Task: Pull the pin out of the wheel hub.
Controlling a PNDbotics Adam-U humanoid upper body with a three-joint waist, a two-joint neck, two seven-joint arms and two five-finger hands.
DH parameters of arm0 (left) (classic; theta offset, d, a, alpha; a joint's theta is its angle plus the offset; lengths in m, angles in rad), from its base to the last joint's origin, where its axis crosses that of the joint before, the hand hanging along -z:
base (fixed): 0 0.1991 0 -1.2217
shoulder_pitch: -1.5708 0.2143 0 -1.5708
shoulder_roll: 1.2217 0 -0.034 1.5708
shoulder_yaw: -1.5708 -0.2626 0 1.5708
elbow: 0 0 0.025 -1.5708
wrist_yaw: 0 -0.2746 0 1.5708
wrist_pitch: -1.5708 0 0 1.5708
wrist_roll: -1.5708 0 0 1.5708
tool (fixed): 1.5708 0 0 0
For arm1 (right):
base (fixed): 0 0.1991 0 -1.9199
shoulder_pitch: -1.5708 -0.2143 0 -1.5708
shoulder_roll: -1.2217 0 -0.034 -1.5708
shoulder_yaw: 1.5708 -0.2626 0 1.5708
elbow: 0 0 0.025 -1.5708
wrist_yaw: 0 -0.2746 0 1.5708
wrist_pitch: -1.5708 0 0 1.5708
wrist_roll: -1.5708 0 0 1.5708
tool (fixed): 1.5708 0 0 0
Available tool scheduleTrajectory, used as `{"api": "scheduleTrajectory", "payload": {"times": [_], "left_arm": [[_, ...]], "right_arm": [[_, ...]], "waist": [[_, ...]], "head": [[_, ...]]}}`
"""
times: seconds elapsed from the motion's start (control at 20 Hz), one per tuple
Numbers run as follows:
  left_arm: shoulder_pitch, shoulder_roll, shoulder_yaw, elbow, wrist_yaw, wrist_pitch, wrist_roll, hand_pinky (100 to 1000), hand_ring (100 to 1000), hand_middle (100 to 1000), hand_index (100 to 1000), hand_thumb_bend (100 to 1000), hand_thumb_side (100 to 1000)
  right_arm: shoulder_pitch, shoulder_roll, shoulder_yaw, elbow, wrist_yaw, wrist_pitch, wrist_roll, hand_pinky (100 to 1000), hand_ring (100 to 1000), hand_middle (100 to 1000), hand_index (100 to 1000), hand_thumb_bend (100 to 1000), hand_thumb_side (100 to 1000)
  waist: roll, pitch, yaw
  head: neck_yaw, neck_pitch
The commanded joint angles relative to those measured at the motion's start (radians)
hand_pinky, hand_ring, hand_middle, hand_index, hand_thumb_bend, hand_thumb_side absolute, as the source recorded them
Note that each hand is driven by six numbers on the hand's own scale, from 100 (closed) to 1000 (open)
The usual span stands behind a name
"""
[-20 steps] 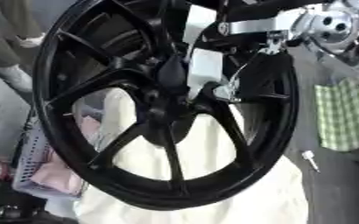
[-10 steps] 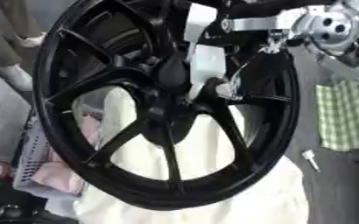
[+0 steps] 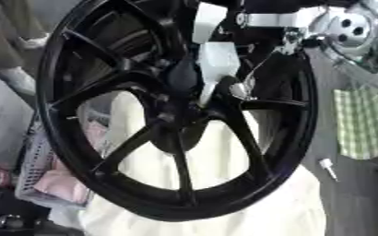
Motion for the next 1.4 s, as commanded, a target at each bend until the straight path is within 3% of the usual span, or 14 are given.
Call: {"api": "scheduleTrajectory", "payload": {"times": [0.05,0.55,1.05,1.4], "left_arm": [[-0.006,0.014,0.005,-0.015,0.0,0.003,0.0,849,670,602,823,100,716],[-0.004,0.014,0.006,-0.015,-0.002,0.005,0.001,850,670,602,821,100,715],[-0.004,0.013,0.01,-0.015,-0.002,0.003,0.004,850,669,601,820,100,713],[-0.005,0.015,0.011,-0.015,-0.002,0.002,0.004,850,670,601,818,100,714]], "right_arm": [[-0.01,-0.023,-0.016,-0.004,-0.025,0.006,-0.029,100,100,479,592,100,100],[-0.002,-0.032,-0.038,-0.004,-0.12,-0.007,-0.122,100,100,371,460,100,100],[0.015,-0.05,-0.071,-0.004,-0.201,-0.03,-0.209,100,100,241,254,100,100],[0.022,-0.063,-0.085,-0.004,-0.245,-0.042,-0.264,100,100,223,224,100,100]], "waist": [[0.007,-0.015,-0.001],[0.007,-0.019,-0.004],[0.011,-0.026,-0.007],[0.009,-0.029,-0.006]], "head": [[0.003,0.006],[0.008,0.006],[0.013,0.006],[0.017,0.005]]}}
